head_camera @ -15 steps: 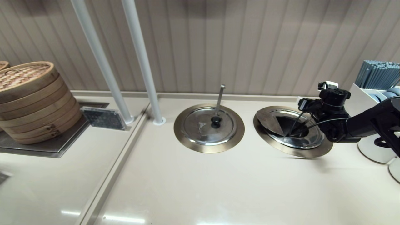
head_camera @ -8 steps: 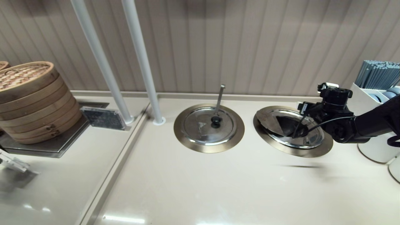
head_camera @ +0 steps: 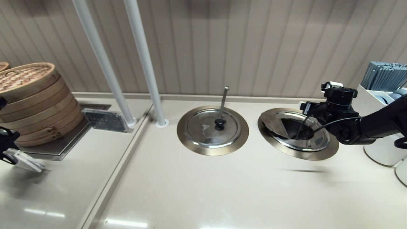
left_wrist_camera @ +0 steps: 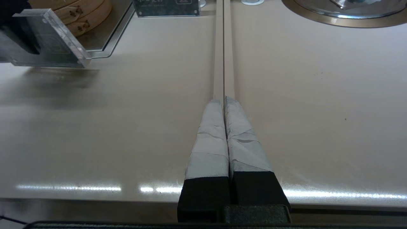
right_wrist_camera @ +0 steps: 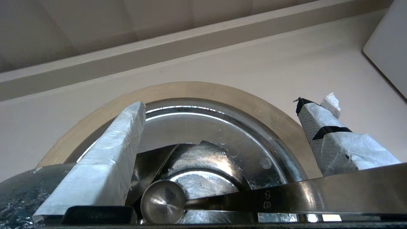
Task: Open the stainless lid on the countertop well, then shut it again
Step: Stir with a spoon
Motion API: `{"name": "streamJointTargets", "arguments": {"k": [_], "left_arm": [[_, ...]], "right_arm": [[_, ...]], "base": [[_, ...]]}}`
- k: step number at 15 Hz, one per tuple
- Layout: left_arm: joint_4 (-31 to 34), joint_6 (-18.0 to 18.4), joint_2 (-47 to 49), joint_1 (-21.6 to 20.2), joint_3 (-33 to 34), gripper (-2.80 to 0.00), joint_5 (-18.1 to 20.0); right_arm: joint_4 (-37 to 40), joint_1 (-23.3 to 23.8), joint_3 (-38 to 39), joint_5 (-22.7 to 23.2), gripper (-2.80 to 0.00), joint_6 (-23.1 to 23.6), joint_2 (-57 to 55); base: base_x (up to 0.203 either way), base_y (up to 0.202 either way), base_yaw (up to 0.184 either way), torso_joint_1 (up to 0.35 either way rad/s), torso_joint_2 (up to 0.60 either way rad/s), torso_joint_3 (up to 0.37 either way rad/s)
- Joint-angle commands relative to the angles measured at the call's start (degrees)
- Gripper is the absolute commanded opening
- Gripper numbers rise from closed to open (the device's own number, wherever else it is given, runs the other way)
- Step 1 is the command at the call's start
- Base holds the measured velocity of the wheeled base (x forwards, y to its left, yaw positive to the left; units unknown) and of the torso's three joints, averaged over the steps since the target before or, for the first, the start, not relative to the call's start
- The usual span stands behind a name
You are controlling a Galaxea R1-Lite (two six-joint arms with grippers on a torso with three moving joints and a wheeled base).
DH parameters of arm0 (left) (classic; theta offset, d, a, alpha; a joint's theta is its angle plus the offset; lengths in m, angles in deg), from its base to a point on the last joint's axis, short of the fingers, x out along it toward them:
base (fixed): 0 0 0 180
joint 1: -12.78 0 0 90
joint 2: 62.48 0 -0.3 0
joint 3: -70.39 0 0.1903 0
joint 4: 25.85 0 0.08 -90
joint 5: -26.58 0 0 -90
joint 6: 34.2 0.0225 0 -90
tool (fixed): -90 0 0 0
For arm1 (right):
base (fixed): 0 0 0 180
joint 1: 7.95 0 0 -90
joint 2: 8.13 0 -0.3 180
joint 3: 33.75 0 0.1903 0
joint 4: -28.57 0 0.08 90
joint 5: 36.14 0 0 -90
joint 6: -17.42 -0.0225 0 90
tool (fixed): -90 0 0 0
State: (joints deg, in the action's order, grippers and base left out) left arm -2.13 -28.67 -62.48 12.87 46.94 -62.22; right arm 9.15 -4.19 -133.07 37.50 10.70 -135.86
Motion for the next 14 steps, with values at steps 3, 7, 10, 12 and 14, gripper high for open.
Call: {"name": "streamJointTargets", "arguments": {"k": [3,7,10,12,14], "left_arm": [[0.0,0.0,0.0,0.0,0.0,-2.8,0.0],[0.0,0.0,0.0,0.0,0.0,-2.8,0.0],[0.0,0.0,0.0,0.0,0.0,-2.8,0.0],[0.0,0.0,0.0,0.0,0.0,-2.8,0.0],[0.0,0.0,0.0,0.0,0.1,-2.8,0.0]], "right_arm": [[11.2,0.1,-0.6,-0.5,0.0,0.0,2.2],[24.1,1.5,-4.9,-4.2,0.0,-0.1,2.1],[27.9,1.7,-6.2,-5.2,0.0,-0.1,2.6],[29.7,2.5,-7.0,-5.3,0.0,0.2,2.2],[34.5,2.4,-8.1,-5.3,0.0,0.1,2.5]], "base": [[0.0,0.0,0.0,0.0,0.0,0.0],[0.0,0.0,0.0,0.0,0.0,0.0],[0.0,0.0,0.0,0.0,0.0,0.0],[0.0,0.0,0.0,0.0,0.0,0.0],[0.0,0.0,0.0,0.0,0.0,0.0]]}}
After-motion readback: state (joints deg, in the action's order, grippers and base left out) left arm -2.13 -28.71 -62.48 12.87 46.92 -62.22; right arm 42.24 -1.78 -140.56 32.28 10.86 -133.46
